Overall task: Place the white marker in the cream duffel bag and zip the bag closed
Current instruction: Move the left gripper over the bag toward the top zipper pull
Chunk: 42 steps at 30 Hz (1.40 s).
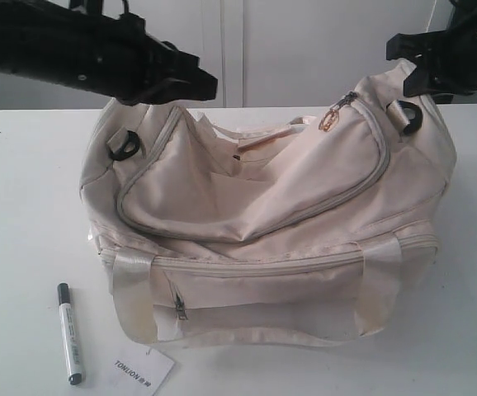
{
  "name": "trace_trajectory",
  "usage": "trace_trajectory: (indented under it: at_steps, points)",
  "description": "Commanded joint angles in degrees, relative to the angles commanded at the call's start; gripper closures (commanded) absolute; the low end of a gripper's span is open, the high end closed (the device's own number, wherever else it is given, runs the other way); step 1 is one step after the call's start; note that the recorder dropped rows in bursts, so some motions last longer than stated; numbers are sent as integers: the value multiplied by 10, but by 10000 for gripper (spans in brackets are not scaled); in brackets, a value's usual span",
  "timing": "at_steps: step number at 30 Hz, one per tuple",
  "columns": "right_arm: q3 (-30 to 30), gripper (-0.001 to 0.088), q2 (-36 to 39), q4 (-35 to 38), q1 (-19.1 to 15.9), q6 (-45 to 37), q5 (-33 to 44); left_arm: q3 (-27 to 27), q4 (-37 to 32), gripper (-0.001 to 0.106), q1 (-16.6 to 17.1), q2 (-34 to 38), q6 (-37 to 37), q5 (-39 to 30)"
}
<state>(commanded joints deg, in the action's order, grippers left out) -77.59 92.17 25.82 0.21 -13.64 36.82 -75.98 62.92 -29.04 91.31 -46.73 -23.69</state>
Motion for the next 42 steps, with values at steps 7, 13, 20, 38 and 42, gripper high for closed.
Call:
trace_trajectory:
  at_steps: [7,13,20,38,42]
  points:
    - [0,868,0,0,0,0,0,-53,0,1053,-48,52,-46,32]
    - [0,868,0,0,0,0,0,-91,0,1053,-64,88,-58,31]
    - [0,868,0,0,0,0,0,-125,-17,1053,-64,112,-62,11]
    - [0,868,0,0,0,0,-2,-181,-28,912,-83,163,-255,-3]
    - [0,868,0,0,0,0,-2,-181,-29,677,-89,163,-260,1]
